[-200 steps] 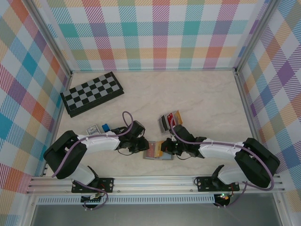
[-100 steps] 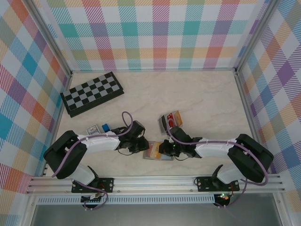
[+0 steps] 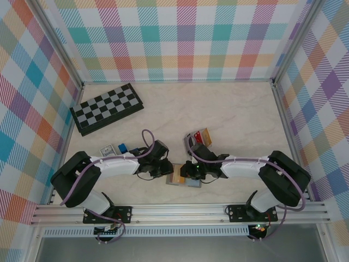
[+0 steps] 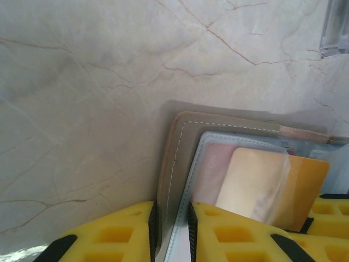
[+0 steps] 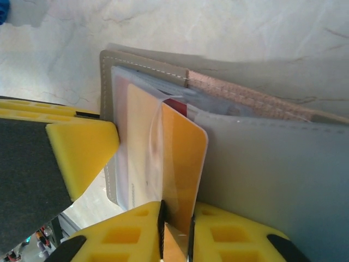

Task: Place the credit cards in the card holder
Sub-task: Insert the credit card into the card slot.

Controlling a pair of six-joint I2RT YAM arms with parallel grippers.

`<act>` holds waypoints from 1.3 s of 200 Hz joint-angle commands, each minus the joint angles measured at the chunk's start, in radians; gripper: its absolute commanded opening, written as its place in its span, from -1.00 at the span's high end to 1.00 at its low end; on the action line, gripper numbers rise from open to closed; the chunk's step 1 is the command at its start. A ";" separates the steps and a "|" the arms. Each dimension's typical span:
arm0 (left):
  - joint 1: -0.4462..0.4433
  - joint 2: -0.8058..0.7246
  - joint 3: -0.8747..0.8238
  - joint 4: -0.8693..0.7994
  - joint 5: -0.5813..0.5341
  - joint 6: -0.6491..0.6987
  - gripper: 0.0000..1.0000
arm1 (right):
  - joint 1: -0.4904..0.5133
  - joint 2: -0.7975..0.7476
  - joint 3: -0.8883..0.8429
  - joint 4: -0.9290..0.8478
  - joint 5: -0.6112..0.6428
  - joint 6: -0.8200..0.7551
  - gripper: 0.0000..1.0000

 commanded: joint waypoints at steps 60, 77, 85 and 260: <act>-0.017 0.009 -0.023 -0.001 -0.006 -0.001 0.56 | 0.015 0.008 0.049 -0.129 0.016 -0.032 0.61; -0.017 0.010 -0.023 0.001 -0.002 0.001 0.56 | 0.015 0.042 0.071 -0.104 -0.013 -0.041 0.73; -0.017 0.010 -0.024 0.001 -0.002 0.001 0.56 | 0.015 0.052 0.079 -0.089 -0.022 -0.042 0.75; 0.032 -0.106 0.118 -0.158 -0.139 0.016 0.10 | -0.148 -0.078 0.454 -0.743 0.407 -0.402 0.28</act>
